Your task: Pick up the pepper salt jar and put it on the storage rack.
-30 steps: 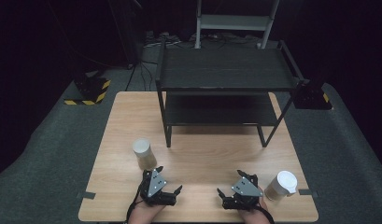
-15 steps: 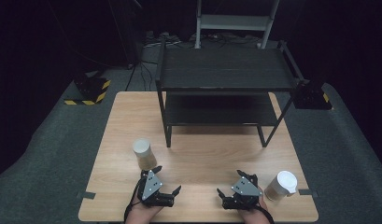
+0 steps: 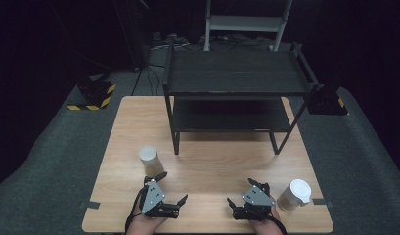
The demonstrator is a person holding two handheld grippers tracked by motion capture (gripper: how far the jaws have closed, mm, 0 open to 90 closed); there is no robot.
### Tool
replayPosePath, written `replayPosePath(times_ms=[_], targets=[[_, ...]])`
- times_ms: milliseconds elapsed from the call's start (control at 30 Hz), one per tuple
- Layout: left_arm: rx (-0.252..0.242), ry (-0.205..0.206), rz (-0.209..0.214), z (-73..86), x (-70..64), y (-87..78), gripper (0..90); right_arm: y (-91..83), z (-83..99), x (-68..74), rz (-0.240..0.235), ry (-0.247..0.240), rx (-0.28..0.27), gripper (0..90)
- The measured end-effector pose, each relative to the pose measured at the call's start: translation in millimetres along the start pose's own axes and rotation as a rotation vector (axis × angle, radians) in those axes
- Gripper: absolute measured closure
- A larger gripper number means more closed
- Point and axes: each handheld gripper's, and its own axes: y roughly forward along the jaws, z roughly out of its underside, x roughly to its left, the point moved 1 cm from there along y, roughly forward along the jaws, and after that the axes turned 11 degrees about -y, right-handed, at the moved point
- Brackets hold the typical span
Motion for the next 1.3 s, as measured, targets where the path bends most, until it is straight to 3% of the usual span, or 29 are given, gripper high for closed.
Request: replayPosePath(times_ms=[333,867,1300], targets=[[-0.046,0.002,-0.027,-2.9,2.2,-12.1,0.5,0.0,0.1,-0.8,-0.003,0.007,0.000,0.0],[-0.107,-0.023,-0.146,-5.6,16.7,-40.2,0.5,0.1,0.4,-2.6,-0.010,0.012,-0.001,0.0],[-0.097,-0.019,-0.211,-5.1,20.6,-44.1,0.4,0.2,0.3,-3.0,-0.012,0.012,0.000,0.0]])
